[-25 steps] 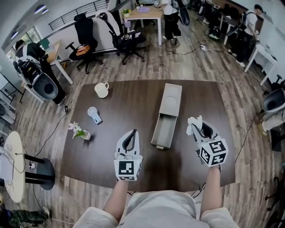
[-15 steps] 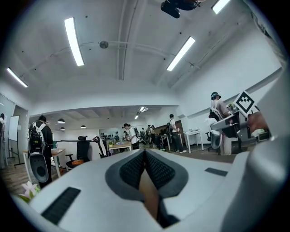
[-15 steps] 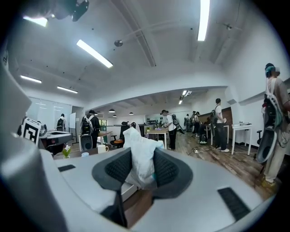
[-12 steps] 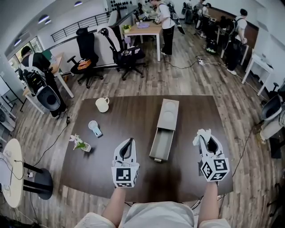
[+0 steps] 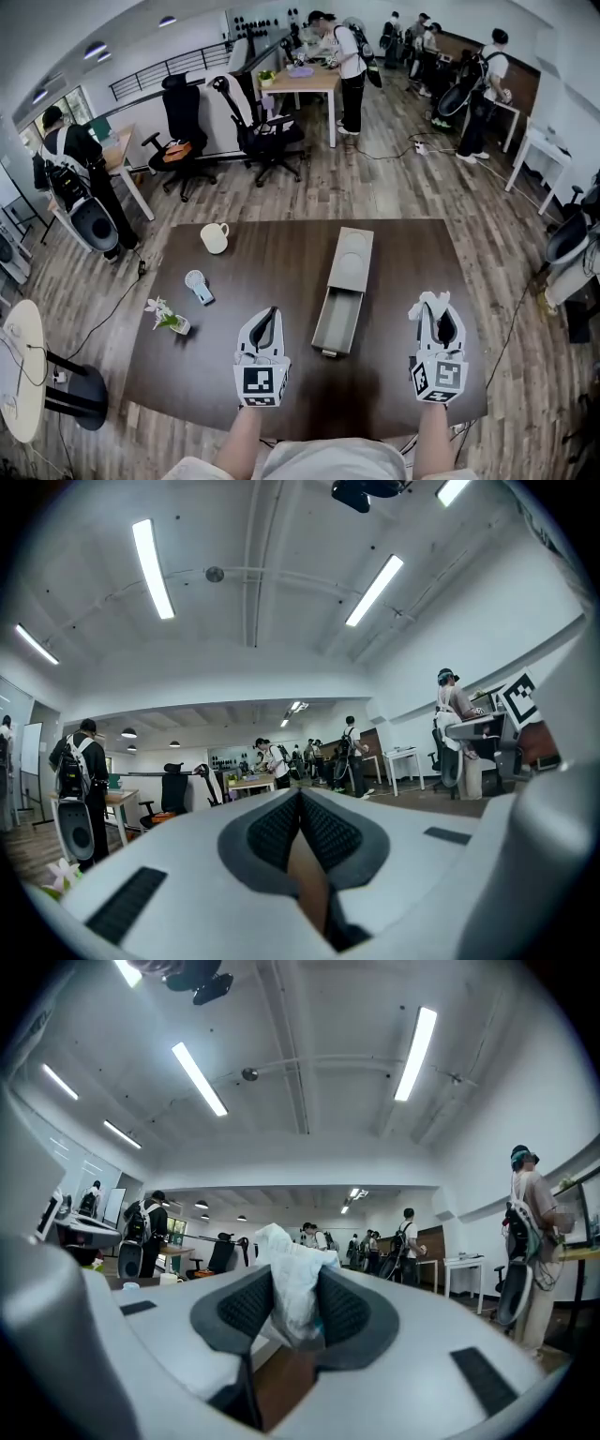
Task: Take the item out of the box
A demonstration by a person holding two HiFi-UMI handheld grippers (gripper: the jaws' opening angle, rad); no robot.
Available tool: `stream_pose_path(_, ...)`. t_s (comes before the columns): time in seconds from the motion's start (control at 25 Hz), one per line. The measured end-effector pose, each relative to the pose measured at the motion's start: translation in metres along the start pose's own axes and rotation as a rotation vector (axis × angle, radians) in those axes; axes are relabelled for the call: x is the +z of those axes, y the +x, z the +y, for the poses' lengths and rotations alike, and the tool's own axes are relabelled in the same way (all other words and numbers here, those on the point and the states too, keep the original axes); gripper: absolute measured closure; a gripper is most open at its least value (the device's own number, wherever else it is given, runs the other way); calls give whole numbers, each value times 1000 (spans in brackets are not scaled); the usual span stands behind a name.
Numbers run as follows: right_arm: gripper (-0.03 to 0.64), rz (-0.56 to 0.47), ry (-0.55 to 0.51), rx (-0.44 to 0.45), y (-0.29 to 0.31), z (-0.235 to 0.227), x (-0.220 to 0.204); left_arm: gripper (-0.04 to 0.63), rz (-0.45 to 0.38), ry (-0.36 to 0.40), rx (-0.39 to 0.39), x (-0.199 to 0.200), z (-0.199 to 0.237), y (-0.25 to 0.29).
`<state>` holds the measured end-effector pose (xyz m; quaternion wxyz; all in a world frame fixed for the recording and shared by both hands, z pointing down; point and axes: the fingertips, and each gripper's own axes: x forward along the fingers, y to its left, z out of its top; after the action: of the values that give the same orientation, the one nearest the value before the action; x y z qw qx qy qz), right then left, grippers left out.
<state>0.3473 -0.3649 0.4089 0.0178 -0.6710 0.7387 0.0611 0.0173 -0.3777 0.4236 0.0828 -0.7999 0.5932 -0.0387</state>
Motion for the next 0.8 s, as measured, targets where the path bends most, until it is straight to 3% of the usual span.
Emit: stream_pose_path(0.8,474,16,-3,26,8,5,-9,595,19,-5,-5,-14,-3,3)
